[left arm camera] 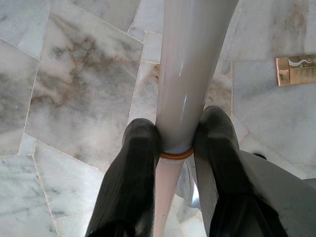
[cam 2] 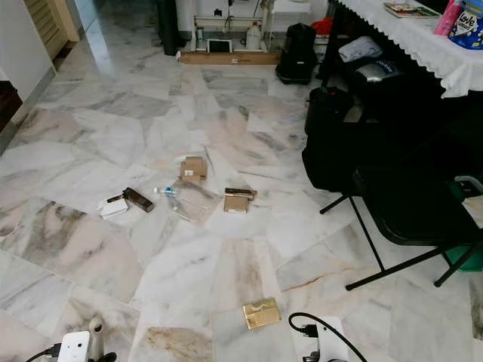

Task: Sweep floor

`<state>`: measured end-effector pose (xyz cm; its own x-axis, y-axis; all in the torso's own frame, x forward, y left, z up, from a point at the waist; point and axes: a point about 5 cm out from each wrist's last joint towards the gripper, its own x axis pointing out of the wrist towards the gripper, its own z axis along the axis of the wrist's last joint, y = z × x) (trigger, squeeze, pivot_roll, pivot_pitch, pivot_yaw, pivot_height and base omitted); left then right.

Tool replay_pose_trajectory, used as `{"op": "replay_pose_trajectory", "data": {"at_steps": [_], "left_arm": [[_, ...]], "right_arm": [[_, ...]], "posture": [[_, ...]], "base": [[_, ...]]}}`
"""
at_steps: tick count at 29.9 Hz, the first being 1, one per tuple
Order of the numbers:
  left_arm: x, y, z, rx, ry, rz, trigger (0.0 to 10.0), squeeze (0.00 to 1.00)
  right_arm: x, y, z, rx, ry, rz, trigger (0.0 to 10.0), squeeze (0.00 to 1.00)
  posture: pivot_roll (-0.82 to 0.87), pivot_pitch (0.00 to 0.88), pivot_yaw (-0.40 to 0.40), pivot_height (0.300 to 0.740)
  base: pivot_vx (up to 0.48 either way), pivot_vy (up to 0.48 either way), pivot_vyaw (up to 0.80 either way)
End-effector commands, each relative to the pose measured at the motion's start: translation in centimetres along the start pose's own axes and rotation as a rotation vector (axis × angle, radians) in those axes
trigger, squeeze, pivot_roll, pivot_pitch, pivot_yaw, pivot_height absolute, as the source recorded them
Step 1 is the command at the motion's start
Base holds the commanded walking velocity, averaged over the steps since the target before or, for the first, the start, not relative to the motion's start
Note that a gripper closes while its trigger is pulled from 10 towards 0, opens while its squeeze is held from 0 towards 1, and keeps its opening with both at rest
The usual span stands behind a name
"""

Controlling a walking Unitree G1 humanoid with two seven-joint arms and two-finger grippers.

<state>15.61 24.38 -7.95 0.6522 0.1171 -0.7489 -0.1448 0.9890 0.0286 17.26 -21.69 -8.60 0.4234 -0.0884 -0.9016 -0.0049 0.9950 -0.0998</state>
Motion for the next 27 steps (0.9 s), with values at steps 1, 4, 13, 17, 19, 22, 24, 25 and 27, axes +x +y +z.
{"op": "replay_pose_trajectory", "data": {"at_steps": [1,4,13,17,19,22,24,25,27], "left_arm": [[-3.69,4.86,-5.44,0.077,0.123,0.028,10.0,0.0],[-3.69,4.86,-5.44,0.077,0.123,0.028,10.0,0.0],[-3.69,4.86,-5.44,0.077,0.123,0.028,10.0,0.0],[-3.69,4.86,-5.44,0.077,0.123,0.028,10.0,0.0],[-3.69,4.86,-5.44,0.077,0.123,0.028,10.0,0.0],[-3.55,4.93,-5.11,0.111,0.124,0.021,10.0,0.0],[-3.51,4.98,-5.01,0.121,0.124,0.02,10.0,0.0],[-3.49,5.01,-4.96,0.127,0.125,0.02,10.0,0.0],[-3.49,5.04,-4.94,0.127,0.125,0.021,10.0,0.0]], "right_arm": [[-0.31,1.47,3.42,-0.005,-0.28,0.1,10.0,0.0],[-0.31,1.47,3.42,-0.005,-0.28,0.1,10.0,0.0],[-0.31,1.47,3.42,-0.005,-0.28,0.1,10.0,0.0],[-0.31,1.47,3.42,-0.005,-0.28,0.1,10.0,0.0],[-0.31,1.47,3.42,-0.005,-0.28,0.1,10.0,0.0],[-0.29,1.67,3.65,0.063,-0.28,0.095,10.0,0.0],[-0.28,1.68,3.63,0.085,-0.278,0.095,10.0,0.0],[-0.27,1.69,3.62,0.096,-0.276,0.095,10.0,0.0],[-0.26,1.76,3.63,0.096,-0.274,0.096,10.0,0.0]], "posture": [[-0.09,0.213,-0.059,0.74],[-0.09,0.213,-0.059,0.74],[-0.09,0.213,-0.059,0.74],[-0.09,0.213,-0.059,0.74],[-0.09,0.213,-0.059,0.74],[-0.07,0.244,-0.051,0.74],[-0.07,0.244,-0.05,0.74],[-0.07,0.244,-0.05,0.74],[-0.07,0.243,-0.049,0.74]], "base": [[0.0,0.0,0.0],[0.0,0.0,0.0],[0.0,0.0,0.0],[0.0,0.0,0.0],[0.0,0.0,0.0],[0.0,0.0,0.0],[0.0,0.0,0.0],[0.0,0.0,0.0],[0.0,0.0,0.0]]}}
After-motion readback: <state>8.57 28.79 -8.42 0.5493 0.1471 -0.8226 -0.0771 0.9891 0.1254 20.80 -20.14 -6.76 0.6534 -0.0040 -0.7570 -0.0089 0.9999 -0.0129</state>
